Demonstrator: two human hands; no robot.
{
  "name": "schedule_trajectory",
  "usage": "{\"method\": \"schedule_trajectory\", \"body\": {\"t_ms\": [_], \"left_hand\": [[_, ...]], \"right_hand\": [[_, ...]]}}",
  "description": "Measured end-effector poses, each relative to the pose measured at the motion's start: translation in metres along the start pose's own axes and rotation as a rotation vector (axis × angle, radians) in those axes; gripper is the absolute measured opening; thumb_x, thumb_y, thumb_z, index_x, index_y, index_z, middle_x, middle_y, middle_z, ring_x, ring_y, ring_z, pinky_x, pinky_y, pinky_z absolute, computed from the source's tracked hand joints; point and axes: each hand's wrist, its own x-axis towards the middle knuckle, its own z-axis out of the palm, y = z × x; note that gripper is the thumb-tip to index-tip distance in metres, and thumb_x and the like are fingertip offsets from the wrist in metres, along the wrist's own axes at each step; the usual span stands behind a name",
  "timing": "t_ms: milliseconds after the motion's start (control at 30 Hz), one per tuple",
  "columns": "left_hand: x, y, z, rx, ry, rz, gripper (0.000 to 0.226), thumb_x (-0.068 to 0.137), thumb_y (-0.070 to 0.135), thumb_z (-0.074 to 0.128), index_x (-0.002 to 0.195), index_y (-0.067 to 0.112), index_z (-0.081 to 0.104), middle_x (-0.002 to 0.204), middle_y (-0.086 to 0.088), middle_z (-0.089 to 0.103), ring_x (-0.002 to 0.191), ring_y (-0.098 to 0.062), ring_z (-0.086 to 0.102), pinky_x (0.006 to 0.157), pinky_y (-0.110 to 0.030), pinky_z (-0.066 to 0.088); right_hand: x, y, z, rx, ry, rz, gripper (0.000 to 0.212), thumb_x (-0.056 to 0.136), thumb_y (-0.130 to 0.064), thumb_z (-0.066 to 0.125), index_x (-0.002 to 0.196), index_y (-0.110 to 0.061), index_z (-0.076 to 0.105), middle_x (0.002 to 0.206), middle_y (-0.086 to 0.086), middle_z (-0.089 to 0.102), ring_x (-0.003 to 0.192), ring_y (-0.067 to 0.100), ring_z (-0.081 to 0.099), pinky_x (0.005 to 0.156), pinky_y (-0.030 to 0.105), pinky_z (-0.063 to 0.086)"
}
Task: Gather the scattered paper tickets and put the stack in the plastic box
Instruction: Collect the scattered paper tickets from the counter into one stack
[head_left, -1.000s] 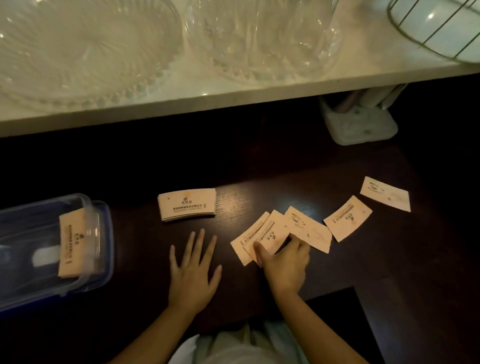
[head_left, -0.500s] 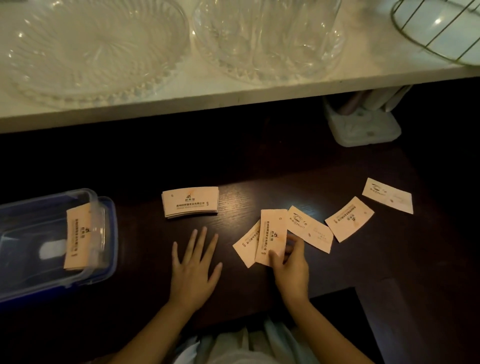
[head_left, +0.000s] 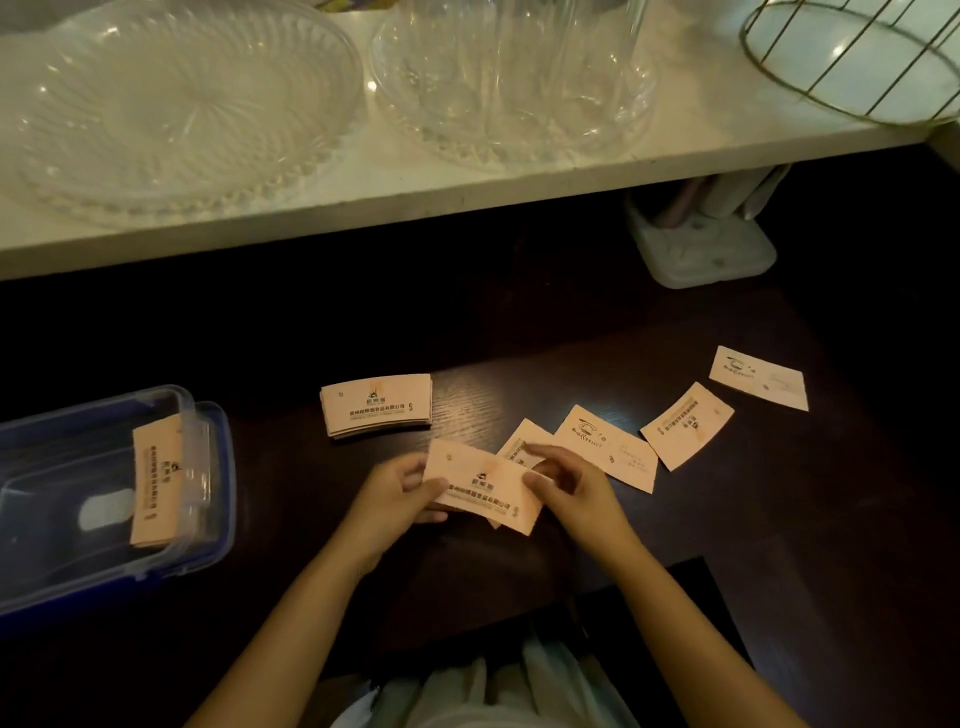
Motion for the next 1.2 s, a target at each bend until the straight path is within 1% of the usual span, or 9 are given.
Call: {"method": "schedule_trajectory", "body": {"t_ms": [133, 233, 333, 467, 700, 800, 933, 1067, 1200], "left_hand": [[-0.010, -0.022, -0.018, -0.257, 0.214, -0.051, 0.024, 0.088, 0.006, 0.052, 0.109, 0.016, 0.057, 0.097, -0.004, 0.069, 0.088, -0.017, 0.068, 0.064, -0.023, 0.056], [-0.019, -0.036, -0.028, -0.384, 0.368, -0.049, 0.026, 0.090, 0.006, 0.049, 0.115, 0.010, 0.054, 0.100, -0.009, 0.066, 0.089, -0.018, 0.065, 0.068, -0.025, 0.053], [-0.025, -0.039, -0.031, -0.417, 0.419, -0.057, 0.028, 0.090, 0.007, 0.049, 0.118, 0.009, 0.052, 0.105, -0.011, 0.064, 0.093, -0.019, 0.063, 0.071, -0.028, 0.050], [-0.029, -0.039, -0.031, -0.403, 0.400, -0.035, 0.027, 0.090, 0.007, 0.049, 0.117, 0.011, 0.053, 0.102, -0.009, 0.065, 0.094, -0.020, 0.063, 0.072, -0.029, 0.050], [-0.033, -0.045, -0.030, -0.400, 0.349, -0.027, 0.025, 0.090, 0.005, 0.048, 0.114, 0.012, 0.053, 0.098, -0.008, 0.066, 0.092, -0.021, 0.064, 0.072, -0.029, 0.050], [-0.032, -0.045, -0.032, -0.408, 0.346, -0.024, 0.023, 0.090, 0.005, 0.049, 0.111, 0.013, 0.053, 0.096, -0.007, 0.066, 0.090, -0.021, 0.064, 0.071, -0.029, 0.050], [-0.026, -0.043, -0.034, -0.382, 0.325, -0.018, 0.020, 0.091, 0.005, 0.047, 0.107, 0.016, 0.054, 0.097, -0.007, 0.066, 0.091, -0.022, 0.064, 0.071, -0.029, 0.051], [-0.022, -0.040, -0.029, -0.337, 0.240, -0.012, 0.022, 0.092, 0.007, 0.045, 0.110, 0.015, 0.055, 0.098, -0.005, 0.069, 0.089, -0.021, 0.069, 0.065, -0.023, 0.056], [-0.021, -0.031, -0.014, -0.345, 0.135, -0.015, 0.022, 0.091, 0.006, 0.046, 0.102, 0.019, 0.060, 0.089, -0.003, 0.074, 0.083, -0.018, 0.071, 0.062, -0.022, 0.056]], "right_hand": [[0.007, 0.011, 0.001, -0.265, 0.442, 0.191, 0.059, 0.075, -0.043, 0.071, 0.123, -0.015, 0.051, 0.115, 0.004, 0.057, 0.098, 0.020, 0.056, 0.086, 0.040, 0.049], [-0.002, 0.013, 0.031, -0.419, 0.580, 0.371, 0.077, 0.064, -0.065, 0.066, 0.120, -0.014, 0.051, 0.120, 0.010, 0.055, 0.113, 0.028, 0.049, 0.093, 0.053, 0.040], [-0.003, 0.010, 0.068, -0.540, 0.570, 0.387, 0.096, 0.060, -0.069, 0.066, 0.130, -0.011, 0.035, 0.137, 0.015, 0.037, 0.125, 0.032, 0.032, 0.097, 0.053, 0.033], [0.000, 0.012, 0.089, -0.675, 0.516, 0.342, 0.097, 0.067, -0.064, 0.064, 0.139, -0.016, 0.021, 0.150, 0.013, 0.020, 0.134, 0.031, 0.018, 0.101, 0.051, 0.026], [-0.010, 0.027, 0.073, -0.713, 0.391, 0.188, 0.079, 0.071, -0.050, 0.069, 0.136, -0.027, 0.028, 0.148, 0.013, 0.021, 0.136, 0.029, 0.012, 0.104, 0.051, 0.019], [-0.014, 0.028, 0.061, -0.723, 0.336, 0.110, 0.074, 0.071, -0.042, 0.072, 0.131, -0.024, 0.035, 0.142, 0.009, 0.032, 0.133, 0.026, 0.019, 0.104, 0.047, 0.020], [-0.022, 0.029, 0.045, -0.353, 0.311, -0.004, 0.041, 0.080, -0.014, 0.066, 0.116, -0.021, 0.048, 0.113, 0.006, 0.062, 0.106, 0.024, 0.056, 0.084, 0.033, 0.045], [-0.028, 0.016, 0.023, 0.074, 0.359, 0.020, 0.031, 0.084, -0.007, 0.062, 0.098, -0.034, 0.057, 0.099, -0.006, 0.063, 0.095, 0.014, 0.061, 0.073, 0.024, 0.051], [-0.026, 0.001, 0.005, 0.287, 0.045, 0.092, 0.039, 0.085, -0.003, 0.060, 0.100, -0.039, 0.060, 0.102, -0.003, 0.066, 0.088, 0.007, 0.063, 0.063, 0.020, 0.055]]}}
